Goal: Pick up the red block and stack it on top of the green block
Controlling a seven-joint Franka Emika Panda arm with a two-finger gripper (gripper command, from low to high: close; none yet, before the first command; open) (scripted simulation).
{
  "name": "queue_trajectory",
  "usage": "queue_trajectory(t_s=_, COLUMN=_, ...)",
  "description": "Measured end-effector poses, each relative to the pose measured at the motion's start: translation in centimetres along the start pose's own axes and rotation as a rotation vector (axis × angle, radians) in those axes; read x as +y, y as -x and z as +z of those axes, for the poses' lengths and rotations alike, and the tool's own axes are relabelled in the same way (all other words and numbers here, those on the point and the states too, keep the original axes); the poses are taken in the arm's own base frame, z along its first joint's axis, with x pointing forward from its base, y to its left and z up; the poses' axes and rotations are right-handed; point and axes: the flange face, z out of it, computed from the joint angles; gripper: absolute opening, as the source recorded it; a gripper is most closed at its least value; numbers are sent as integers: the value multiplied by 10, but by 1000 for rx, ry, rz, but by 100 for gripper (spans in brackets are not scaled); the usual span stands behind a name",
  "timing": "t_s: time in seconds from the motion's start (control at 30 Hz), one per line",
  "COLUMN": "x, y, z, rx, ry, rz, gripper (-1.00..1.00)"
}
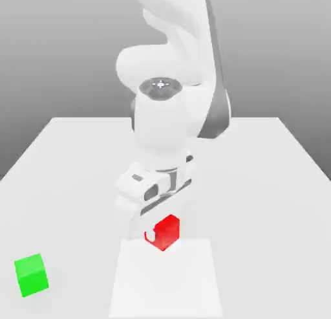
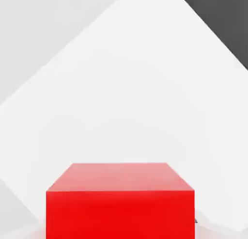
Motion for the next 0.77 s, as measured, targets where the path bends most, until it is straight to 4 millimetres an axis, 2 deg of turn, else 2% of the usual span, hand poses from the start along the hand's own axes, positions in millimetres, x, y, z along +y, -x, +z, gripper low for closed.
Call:
queue_trajectory(t_s=0.07, x=21, y=-12, z=-5, rx=-2, ry=5, rz=35, gripper=-100)
queue_trajectory(t_s=0.1, x=38, y=-17, z=-7, rx=-2, ry=7, rz=65, gripper=-100)
queue_trajectory(t_s=0.17, x=90, y=-19, z=-11, rx=-4, ry=10, rz=172, gripper=-100)
queue_trajectory(t_s=0.33, x=165, y=-28, z=-22, rx=-6, ry=7, rz=287, gripper=-100)
queue_trajectory(t_s=0.47, x=224, y=-27, z=-30, rx=-3, ry=-3, rz=370, gripper=-100)
queue_trajectory(t_s=0.53, x=240, y=-27, z=-20, rx=0, ry=-6, rz=391, gripper=-100)
queue_trajectory(t_s=0.63, x=244, y=-27, z=15, rx=1, ry=-7, rz=397, gripper=-100)
queue_trajectory(t_s=0.67, x=244, y=-26, z=26, rx=0, ry=-7, rz=398, gripper=100)
queue_trajectory(t_s=0.77, x=244, y=-26, z=26, rx=0, ry=-7, rz=398, gripper=100)
